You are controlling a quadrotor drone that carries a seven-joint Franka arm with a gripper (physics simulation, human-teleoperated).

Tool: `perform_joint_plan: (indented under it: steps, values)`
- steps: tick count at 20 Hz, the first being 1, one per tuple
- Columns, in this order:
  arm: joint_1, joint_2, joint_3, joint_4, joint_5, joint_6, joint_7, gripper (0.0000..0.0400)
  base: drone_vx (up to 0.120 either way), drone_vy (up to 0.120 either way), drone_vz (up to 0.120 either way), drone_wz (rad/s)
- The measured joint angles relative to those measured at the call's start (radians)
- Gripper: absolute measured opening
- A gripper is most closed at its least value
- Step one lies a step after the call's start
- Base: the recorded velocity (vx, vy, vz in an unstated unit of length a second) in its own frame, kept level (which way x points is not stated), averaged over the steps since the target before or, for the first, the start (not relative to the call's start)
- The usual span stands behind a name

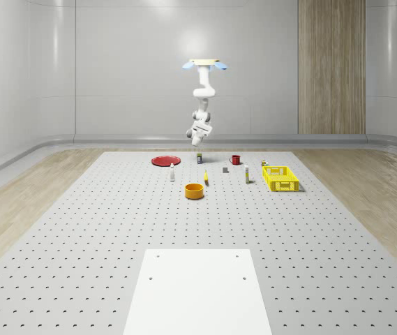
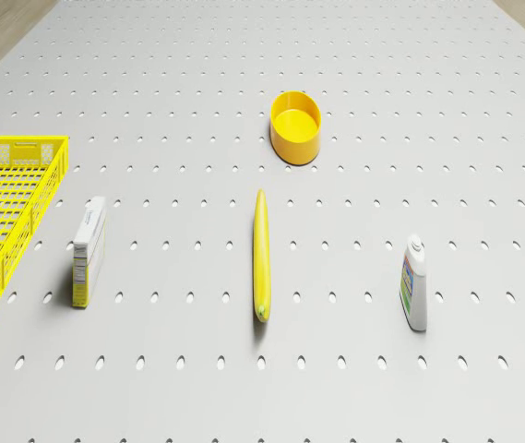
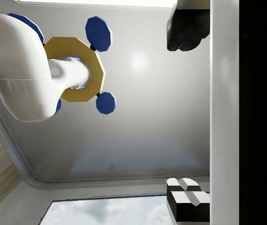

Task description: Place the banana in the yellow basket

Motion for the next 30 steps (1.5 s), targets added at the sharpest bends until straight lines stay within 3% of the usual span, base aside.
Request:
perform_joint_plan:
  steps: [4, 9, 12, 15, 19, 22, 30]
  values:
    - [-0.068, -0.024, 0.196, -0.104, -0.291, 0.015, 0.05, 0.04, 0.12, -0.05, 0.0, 0.0]
    - [-0.223, -0.088, 0.511, -0.392, -0.83, 0.024, 0.196, 0.04, 0.12, 0.0, -0.072, 0.0]
    - [-0.366, -0.131, 0.673, -0.573, -1.149, -0.014, 0.328, 0.04, 0.12, 0.0, -0.12, 0.0]
    - [-0.529, -0.171, 0.792, -0.689, -1.382, -0.082, 0.456, 0.04, 0.12, 0.0, -0.12, 0.0]
    - [-0.712, -0.219, 0.893, -0.758, -1.55, -0.168, 0.581, 0.04, 0.12, 0.0, -0.12, 0.0]
    - [-0.803, -0.25, 0.938, -0.777, -1.607, -0.207, 0.641, 0.04, 0.12, 0.0, -0.12, 0.0]
    - [-0.92, -0.313, 0.996, -0.789, -1.645, -0.235, 0.719, 0.04, 0.12, 0.0, -0.12, 0.0]
